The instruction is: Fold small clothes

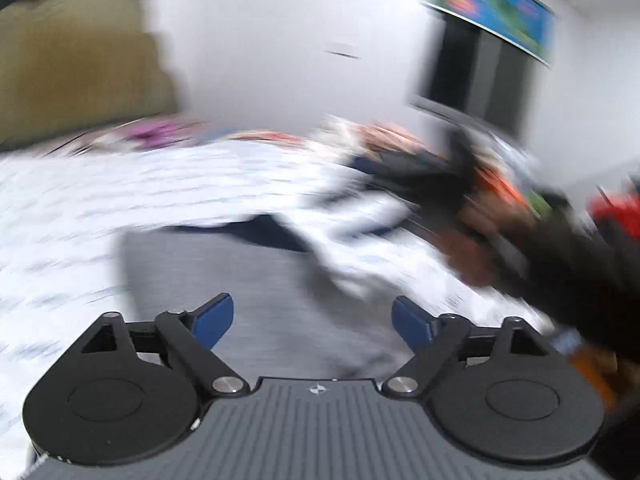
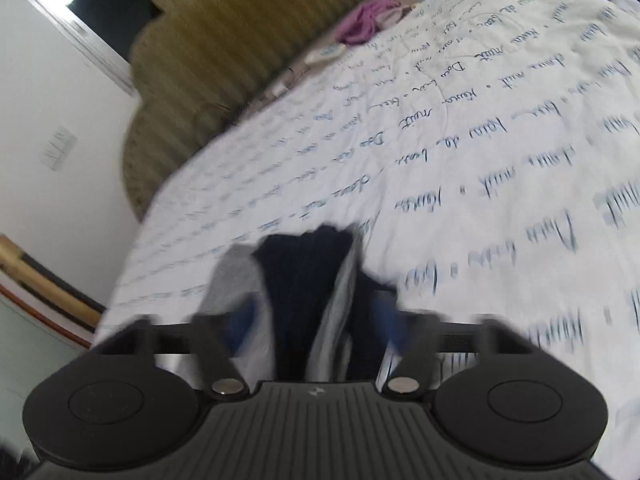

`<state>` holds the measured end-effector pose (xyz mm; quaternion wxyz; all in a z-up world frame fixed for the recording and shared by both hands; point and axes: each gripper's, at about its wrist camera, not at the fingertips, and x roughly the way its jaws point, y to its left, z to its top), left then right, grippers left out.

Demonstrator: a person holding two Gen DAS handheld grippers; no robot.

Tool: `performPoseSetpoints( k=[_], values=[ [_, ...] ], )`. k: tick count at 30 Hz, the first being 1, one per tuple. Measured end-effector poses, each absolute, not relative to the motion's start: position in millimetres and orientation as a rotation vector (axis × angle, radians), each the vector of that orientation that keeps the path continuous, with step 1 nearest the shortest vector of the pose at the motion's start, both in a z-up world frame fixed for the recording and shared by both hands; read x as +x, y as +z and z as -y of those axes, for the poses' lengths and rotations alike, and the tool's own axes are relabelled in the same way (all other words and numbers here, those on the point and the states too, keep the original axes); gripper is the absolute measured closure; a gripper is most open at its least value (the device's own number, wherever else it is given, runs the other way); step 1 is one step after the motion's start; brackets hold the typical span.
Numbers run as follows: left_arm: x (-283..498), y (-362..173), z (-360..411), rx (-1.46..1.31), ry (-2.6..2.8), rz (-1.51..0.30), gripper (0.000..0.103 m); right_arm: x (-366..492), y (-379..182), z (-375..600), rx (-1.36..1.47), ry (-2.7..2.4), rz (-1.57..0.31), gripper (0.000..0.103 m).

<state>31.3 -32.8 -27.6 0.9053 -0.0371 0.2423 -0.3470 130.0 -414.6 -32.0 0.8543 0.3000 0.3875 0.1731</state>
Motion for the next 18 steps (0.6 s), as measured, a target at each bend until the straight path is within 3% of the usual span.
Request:
performPoseSetpoints(
  k=[4,8,18],
  values=[
    [93,-50,-24,-0.383,-0.557,-0.717,0.016,95,-59,412,0.743,0.431,-0.861,0.02],
    [138,-84,-32,-0.604,-0.553,-0.907,0.018,86,-88,392,0.81,0.429,-0.934,0.021],
    [218,-94,2,-0.676,-0.557,-0.989,0.016,131,-94,415,0.946,0.346,-0.86,0.02]
  ],
)
